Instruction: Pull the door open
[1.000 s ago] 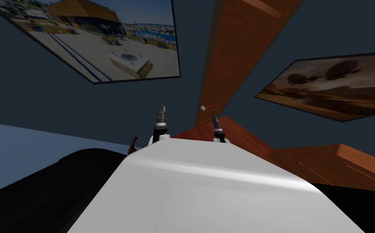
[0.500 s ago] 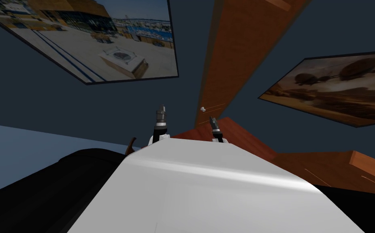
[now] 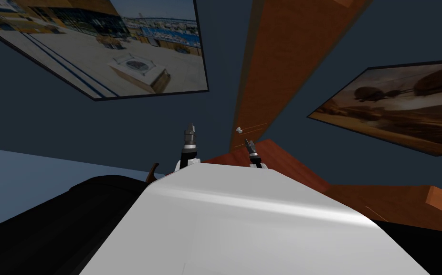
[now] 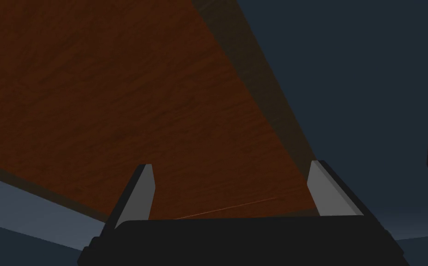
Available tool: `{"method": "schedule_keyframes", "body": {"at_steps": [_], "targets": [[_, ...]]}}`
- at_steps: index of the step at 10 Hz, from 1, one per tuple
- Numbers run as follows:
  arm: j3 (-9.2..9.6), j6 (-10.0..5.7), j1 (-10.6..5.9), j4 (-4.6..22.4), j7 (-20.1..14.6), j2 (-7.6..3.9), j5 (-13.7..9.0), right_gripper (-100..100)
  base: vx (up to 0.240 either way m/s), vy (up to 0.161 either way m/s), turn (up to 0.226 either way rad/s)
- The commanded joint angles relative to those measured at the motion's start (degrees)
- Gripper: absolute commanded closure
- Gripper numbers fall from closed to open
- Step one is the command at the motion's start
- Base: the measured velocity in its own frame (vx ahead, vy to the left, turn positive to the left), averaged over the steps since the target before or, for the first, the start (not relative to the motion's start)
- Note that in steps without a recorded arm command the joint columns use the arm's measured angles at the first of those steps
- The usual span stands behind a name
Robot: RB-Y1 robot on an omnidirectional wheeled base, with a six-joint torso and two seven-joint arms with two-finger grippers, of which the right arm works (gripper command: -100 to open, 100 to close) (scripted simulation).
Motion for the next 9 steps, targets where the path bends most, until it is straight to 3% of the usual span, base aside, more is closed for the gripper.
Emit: {"method": "schedule_keyframes", "body": {"at_steps": [1,4,5,9], "targets": [[0.09,-0.83,-1.17,2.9,2.7,-0.36,0.7,-100,0.073,-0.054,0.061],[0.18,-2.06,-2.83,7.7,6.2,-0.83,1.6,-100,0.060,-0.062,0.033],[0.18,-2.06,-2.83,7.7,6.2,-0.83,1.6,-100,0.035,-0.039,0.020],[0.35,-4.36,-5.94,15.3,12.7,-1.68,3.3,-100,0.075,-0.051,0.046]]}}
